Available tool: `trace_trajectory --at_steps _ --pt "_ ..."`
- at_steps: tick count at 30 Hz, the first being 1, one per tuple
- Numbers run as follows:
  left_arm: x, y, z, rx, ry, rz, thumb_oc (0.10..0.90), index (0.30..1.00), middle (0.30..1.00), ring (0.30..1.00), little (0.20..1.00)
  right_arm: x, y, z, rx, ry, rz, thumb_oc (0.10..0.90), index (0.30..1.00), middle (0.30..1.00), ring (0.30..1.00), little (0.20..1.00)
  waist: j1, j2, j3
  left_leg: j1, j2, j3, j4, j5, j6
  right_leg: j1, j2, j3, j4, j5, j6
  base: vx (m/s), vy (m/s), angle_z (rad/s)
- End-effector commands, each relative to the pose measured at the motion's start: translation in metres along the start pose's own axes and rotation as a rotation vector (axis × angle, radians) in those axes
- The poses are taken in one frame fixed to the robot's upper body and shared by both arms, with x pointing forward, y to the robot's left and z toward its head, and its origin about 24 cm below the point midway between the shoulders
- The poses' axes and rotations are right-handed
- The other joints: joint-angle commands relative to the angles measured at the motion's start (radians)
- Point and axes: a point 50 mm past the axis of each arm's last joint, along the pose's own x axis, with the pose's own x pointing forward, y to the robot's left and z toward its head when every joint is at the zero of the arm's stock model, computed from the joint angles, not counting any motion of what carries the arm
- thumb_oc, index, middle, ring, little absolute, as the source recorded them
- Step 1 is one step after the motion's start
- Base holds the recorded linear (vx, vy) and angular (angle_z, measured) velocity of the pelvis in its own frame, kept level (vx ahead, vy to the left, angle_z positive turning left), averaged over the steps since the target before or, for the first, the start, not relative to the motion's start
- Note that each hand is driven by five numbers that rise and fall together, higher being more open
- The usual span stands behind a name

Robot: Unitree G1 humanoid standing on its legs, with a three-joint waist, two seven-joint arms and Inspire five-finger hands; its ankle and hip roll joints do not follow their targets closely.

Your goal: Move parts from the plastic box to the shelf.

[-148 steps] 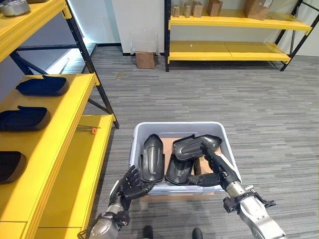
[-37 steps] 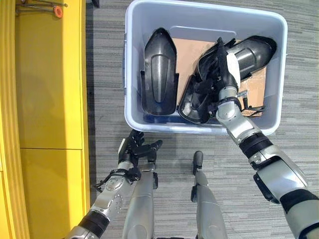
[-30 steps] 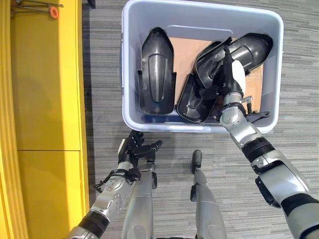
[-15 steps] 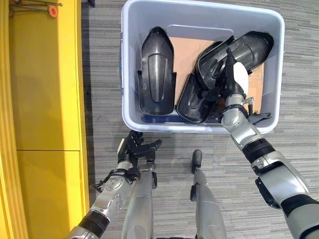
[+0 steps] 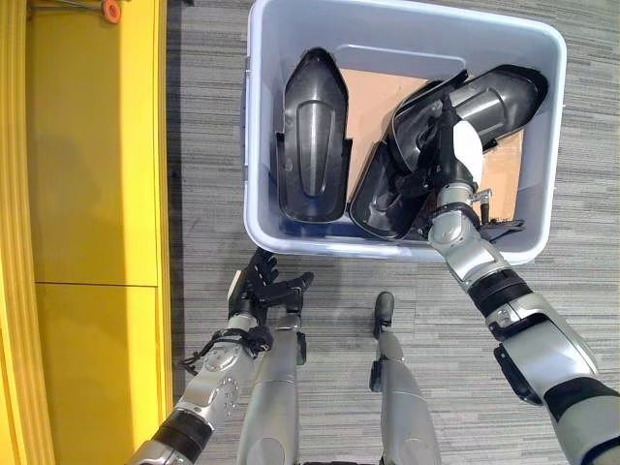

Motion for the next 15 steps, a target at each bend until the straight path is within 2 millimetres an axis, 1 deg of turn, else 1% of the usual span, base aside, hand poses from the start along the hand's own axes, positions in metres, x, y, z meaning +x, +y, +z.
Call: trace_trajectory --at_steps 1,4,6,11,15 --pt "-0.005 -0.011 0.012 -0.012 -0.103 -0.06 0.9 1.0 1.0 1.0 1.0 0.027 -0.065 0.04 0.002 -0.172 -0.237 0.9 1.0 1.0 1.0 1.0 0.004 0.014 -0.017 0.053 0.019 -0.059 -0.07 -0.011 -0.026 0.095 -0.04 -0.077 0.101 -0.099 0.032 0.0 0.0 0.0" --pt "-0.005 -0.013 0.011 -0.014 -0.097 -0.067 0.9 1.0 1.0 1.0 1.0 0.027 -0.069 0.036 -0.009 -0.166 -0.253 0.9 1.0 1.0 1.0 1.0 0.001 0.011 -0.017 0.059 0.022 -0.057 -0.065 -0.02 -0.027 0.101 -0.037 -0.075 0.103 -0.104 0.032 0.0 0.0 0.0" --pt "-0.005 -0.014 0.011 -0.015 -0.095 -0.071 0.9 1.0 1.0 1.0 1.0 0.027 -0.073 0.036 -0.014 -0.169 -0.265 0.9 1.0 1.0 1.0 1.0 -0.002 0.008 -0.022 0.057 0.02 -0.057 -0.071 -0.013 -0.026 0.096 -0.038 -0.075 0.102 -0.1 0.032 0.0 0.0 0.0" --pt "-0.004 -0.014 0.009 -0.01 -0.086 -0.075 0.9 1.0 1.0 1.0 1.0 0.028 -0.082 0.035 -0.031 -0.172 -0.29 0.9 1.0 1.0 1.0 1.0 -0.009 0.0 -0.027 0.067 0.026 -0.057 -0.07 -0.017 -0.026 0.101 -0.036 -0.073 0.104 -0.102 0.032 0.0 0.0 0.0" --pt "-0.004 -0.014 0.008 -0.008 -0.078 -0.075 0.9 1.0 1.0 1.0 1.0 0.027 -0.083 0.035 -0.017 -0.177 -0.292 0.9 1.0 1.0 1.0 1.0 -0.013 -0.005 -0.03 0.07 0.029 -0.057 -0.065 -0.022 -0.026 0.105 -0.033 -0.072 0.106 -0.105 0.033 0.0 0.0 0.0"
